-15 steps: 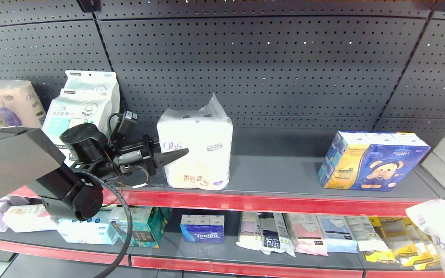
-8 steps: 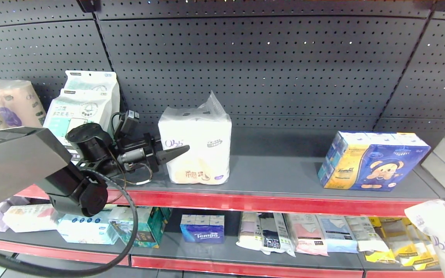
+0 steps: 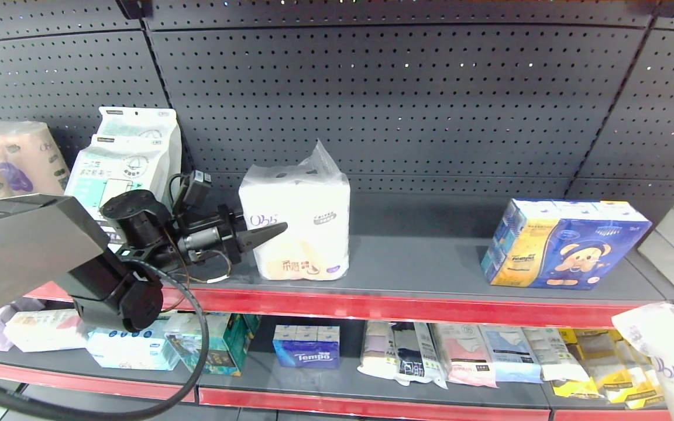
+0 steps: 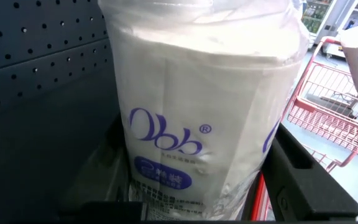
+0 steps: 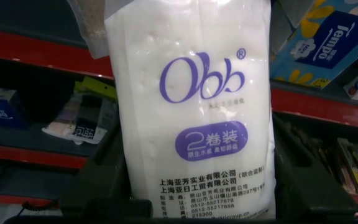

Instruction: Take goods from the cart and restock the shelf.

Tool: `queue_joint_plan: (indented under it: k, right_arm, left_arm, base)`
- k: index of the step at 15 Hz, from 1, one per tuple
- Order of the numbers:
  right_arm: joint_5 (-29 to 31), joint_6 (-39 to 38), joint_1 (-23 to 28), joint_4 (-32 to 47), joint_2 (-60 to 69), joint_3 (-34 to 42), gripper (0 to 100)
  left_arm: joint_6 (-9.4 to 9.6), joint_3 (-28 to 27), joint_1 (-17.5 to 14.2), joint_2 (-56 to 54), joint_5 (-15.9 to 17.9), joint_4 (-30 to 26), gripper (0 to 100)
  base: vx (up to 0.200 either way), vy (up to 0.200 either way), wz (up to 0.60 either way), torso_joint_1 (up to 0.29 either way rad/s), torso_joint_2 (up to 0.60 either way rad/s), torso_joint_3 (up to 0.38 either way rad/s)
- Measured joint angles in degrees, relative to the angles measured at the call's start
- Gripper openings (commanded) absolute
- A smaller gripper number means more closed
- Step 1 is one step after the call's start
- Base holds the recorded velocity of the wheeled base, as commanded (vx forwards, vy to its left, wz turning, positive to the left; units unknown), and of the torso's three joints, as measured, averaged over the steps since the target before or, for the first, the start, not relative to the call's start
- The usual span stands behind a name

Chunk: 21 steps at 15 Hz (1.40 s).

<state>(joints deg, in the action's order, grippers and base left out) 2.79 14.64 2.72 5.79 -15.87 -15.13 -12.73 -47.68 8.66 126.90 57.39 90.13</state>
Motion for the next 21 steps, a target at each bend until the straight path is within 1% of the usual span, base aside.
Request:
queue_joint_plan:
  k: [6,10,12,14,20,21]
  right_arm:
    - [0.0,0.0,0.0,0.0,-0.1,0.1,0]
    - [0.0,0.0,0.0,0.0,-0.2,0.1,0]
    - [0.0,0.0,0.0,0.0,-0.2,0.0,0]
    - [0.0,0.0,0.0,0.0,-0.2,0.0,0]
    - [0.0,0.0,0.0,0.0,-0.2,0.0,0]
    - [0.0,0.0,0.0,0.0,-0.2,0.0,0]
  left_arm:
    - [0.00,0.1,-0.1,0.0,-0.4,-0.2,0]
    - [0.04,0.1,0.0,-0.1,0.6,-0.2,0]
    - [0.01,0.2,0.1,-0.2,2.2,-0.2,0]
    - [-0.02,0.3,0.1,-0.2,3.1,-0.2,0]
    - [-0.16,0.4,0.0,0.0,3.3,-0.1,0]
    - [-0.11,0.2,0.0,0.2,3.3,-0.2,100]
  base:
    - [0.000,0.000,0.00,0.000,0.00,0.000]
    - [0.000,0.000,0.00,0.000,0.00,0.000]
    - [0.000,0.000,0.00,0.000,0.00,0.000]
    - [0.000,0.000,0.00,0.000,0.00,0.000]
    - [0.000,0.000,0.00,0.000,0.00,0.000]
    - [0.000,0.000,0.00,0.000,0.00,0.000]
